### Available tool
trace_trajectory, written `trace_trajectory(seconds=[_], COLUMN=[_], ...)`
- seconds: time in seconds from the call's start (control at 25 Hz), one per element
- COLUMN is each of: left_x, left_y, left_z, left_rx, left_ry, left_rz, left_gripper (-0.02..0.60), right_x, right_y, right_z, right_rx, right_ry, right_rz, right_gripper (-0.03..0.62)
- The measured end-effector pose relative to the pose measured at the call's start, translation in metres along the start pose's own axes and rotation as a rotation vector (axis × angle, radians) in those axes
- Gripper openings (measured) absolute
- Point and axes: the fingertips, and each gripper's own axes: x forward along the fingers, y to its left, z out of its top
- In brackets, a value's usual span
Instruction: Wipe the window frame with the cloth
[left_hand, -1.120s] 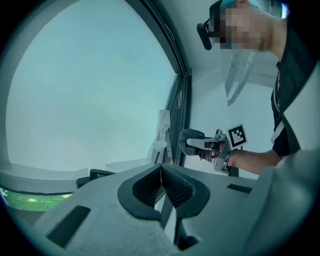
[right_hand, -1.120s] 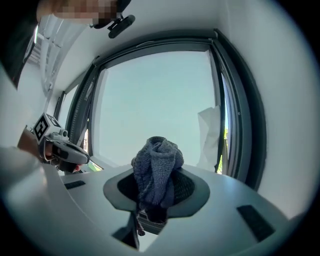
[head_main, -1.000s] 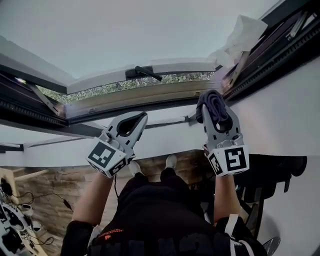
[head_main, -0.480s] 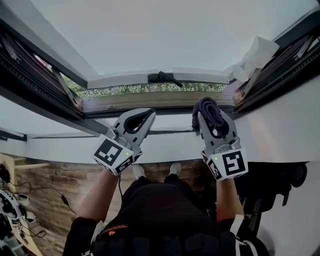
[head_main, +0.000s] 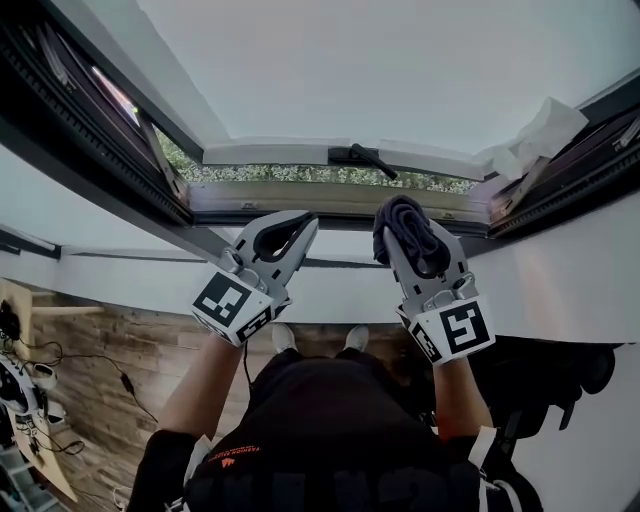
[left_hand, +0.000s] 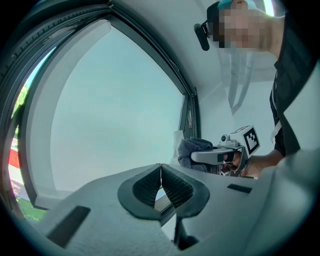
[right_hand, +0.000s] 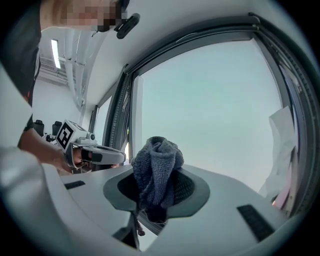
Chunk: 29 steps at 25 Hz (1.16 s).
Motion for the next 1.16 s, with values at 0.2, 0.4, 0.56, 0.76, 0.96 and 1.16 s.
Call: trace_trajectory(seconds=[0.2, 0.4, 0.56, 0.76, 0.96, 1.16], left_x=[-0.008, -0.014, -0.012, -0.007, -0.004, 0.003], left_y=[0.008, 0.016, 0.018, 0.018, 0.020, 0.018], left_z=[-0.003, -0.004, -0.005, -0.009, -0.008, -0.006], left_rx=[-0.001, -0.002, -0.004, -0.008, -0.010, -0.008], left_ry=[0.009, 0.014, 0.017, 0.026, 0.025, 0.016], left_rz=[0.023, 0.046, 0.050, 0.052, 0.054, 0.050], left_gripper=[0.020, 0.021, 0.020, 0.020, 0.020, 0.020], right_x=[0.013, 0.023, 0.027, 0.028, 0.033, 0.034], right_y=[0.013, 0.018, 0.016, 0.014, 0.016, 0.013], right_z=[-0.002, -0.003, -0.005, -0.008, -0.010, -0.012], right_rx=[0.000, 0.003, 0.008, 0.021, 0.031, 0.032], right_ry=[0.002, 0.005, 0.007, 0.009, 0.008, 0.008], right_rz=[0.047, 0.076, 0.089, 0.100, 0.113, 0.118], right_gripper=[0.104, 0.104, 0.104, 0.104, 0.104, 0.104])
